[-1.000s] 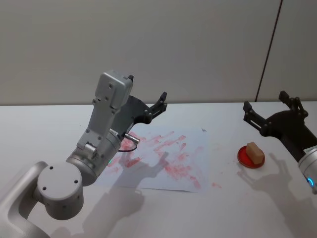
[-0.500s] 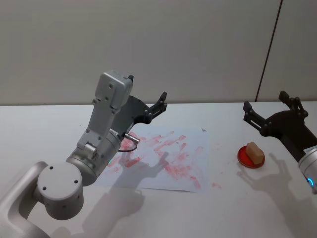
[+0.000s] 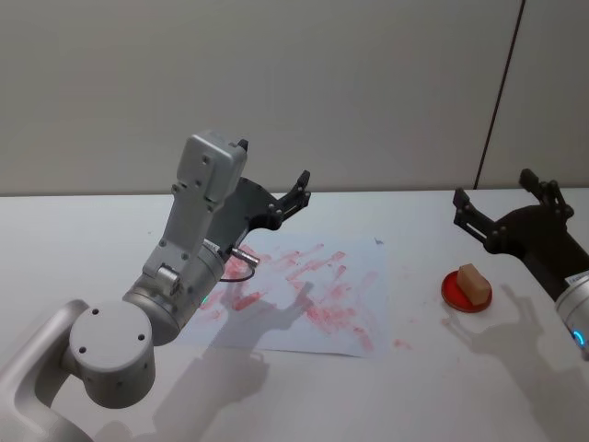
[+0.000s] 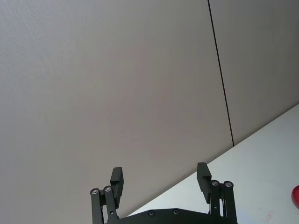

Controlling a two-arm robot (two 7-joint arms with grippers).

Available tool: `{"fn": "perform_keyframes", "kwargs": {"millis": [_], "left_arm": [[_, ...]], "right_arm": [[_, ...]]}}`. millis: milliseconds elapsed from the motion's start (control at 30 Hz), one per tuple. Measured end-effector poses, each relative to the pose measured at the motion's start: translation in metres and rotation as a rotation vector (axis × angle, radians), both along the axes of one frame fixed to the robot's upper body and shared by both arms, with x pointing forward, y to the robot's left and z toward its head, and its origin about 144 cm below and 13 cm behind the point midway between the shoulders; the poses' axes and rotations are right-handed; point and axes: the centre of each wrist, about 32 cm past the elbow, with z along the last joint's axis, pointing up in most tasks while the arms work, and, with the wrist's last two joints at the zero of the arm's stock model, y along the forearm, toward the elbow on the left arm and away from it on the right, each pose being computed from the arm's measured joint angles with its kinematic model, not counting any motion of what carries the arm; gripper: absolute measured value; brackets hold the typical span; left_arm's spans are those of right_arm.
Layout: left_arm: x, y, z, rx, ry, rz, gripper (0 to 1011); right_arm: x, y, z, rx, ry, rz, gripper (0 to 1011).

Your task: Use the one hand to pick up the stamp and affix it onto the A4 paper.

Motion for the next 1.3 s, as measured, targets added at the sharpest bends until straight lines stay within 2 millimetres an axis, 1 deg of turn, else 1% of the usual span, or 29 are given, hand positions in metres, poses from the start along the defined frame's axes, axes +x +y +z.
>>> {"fn": "perform_keyframes", "kwargs": {"millis": [200, 333, 633, 867, 1300], "left_arm": [[0.000, 0.000, 0.000, 0.000, 0.000, 0.000, 1001], [0.000, 0.000, 0.000, 0.000, 0.000, 0.000, 1001], [0.000, 0.000, 0.000, 0.000, 0.000, 0.000, 1001], [0.000, 0.000, 0.000, 0.000, 0.000, 0.000, 1002], [0.000, 0.000, 0.000, 0.000, 0.000, 0.000, 1001]], "right_arm": [[-0.001, -0.011, -0.004, -0.008, 0.024, -0.006, 1001], [-0.002, -0.026, -0.009, -0.018, 0.065, -0.019, 1001], [-0.002, -0.050, -0.022, -0.035, 0.164, -0.058, 1001], [0.002, -0.054, -0.028, -0.039, 0.209, -0.056, 1001], [0.015, -0.044, -0.035, -0.060, 0.282, -0.009, 1001]]}}
